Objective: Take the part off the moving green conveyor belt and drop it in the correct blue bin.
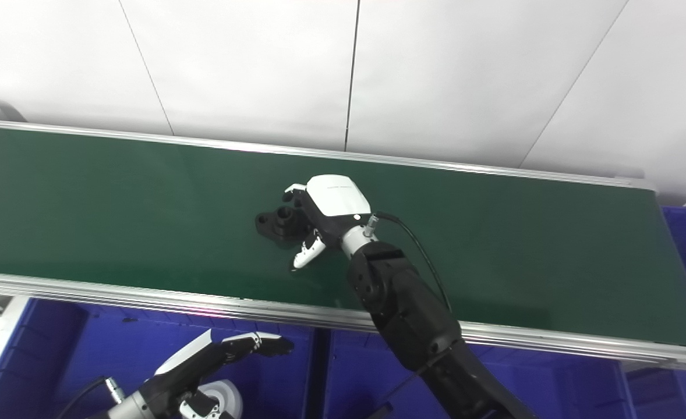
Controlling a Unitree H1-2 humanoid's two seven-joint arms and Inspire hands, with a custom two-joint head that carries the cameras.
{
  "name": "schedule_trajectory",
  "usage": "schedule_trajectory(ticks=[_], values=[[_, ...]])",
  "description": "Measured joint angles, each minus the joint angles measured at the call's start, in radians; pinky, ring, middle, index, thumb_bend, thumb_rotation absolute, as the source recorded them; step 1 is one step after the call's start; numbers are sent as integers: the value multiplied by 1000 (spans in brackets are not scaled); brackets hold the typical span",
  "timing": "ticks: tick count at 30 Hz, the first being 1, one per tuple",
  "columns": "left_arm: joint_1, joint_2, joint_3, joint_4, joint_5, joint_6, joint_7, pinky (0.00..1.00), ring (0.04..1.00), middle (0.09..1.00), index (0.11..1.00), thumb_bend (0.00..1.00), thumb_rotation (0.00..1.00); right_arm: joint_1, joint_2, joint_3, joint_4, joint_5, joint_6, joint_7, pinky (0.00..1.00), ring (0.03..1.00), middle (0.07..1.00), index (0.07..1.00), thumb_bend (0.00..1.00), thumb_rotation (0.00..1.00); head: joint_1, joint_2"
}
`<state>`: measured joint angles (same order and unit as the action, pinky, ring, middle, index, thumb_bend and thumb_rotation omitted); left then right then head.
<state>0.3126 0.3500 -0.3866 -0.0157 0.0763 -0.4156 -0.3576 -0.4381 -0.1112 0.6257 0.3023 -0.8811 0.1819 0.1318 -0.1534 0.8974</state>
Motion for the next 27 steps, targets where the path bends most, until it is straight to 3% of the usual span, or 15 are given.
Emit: schedule_trajectory(ticks=[1, 5, 6, 8, 20, 22, 27], values=[[0, -3, 1, -7, 0, 0, 0, 831, 834, 820, 807, 890, 244, 0, -3, 4, 0, 0, -4, -1, 240, 310, 487, 723, 594, 10, 5, 8], [0, -16, 12, -16, 9, 11, 0, 816, 822, 810, 797, 894, 219, -5, -20, 35, -1, -11, -18, -9, 177, 234, 470, 693, 568, 0, 3, 23], [1, -17, 14, -18, 10, 11, 0, 812, 817, 807, 794, 896, 218, -5, -23, 45, 0, -13, -26, -14, 167, 224, 470, 575, 545, 0, 3, 23], [1, -23, 21, -19, 10, 11, 2, 802, 807, 801, 791, 897, 219, -5, -25, 62, 7, -24, -39, -30, 190, 258, 472, 503, 529, 0, 5, 29], [6, -49, 39, -22, -3, 11, 0, 770, 781, 786, 787, 887, 203, 7, 13, 98, 42, -50, -59, -125, 132, 191, 469, 484, 531, 1, 2, 38], [7, -49, 40, -22, -5, 11, -1, 762, 778, 783, 785, 892, 198, 7, 24, 110, 47, -69, -57, -133, 91, 150, 278, 479, 520, 105, 2, 40], [7, -49, 46, -23, -4, 12, -1, 761, 782, 786, 786, 892, 203, 8, 43, 128, 51, -115, -38, -139, 55, 116, 203, 478, 517, 121, -2, 40]])
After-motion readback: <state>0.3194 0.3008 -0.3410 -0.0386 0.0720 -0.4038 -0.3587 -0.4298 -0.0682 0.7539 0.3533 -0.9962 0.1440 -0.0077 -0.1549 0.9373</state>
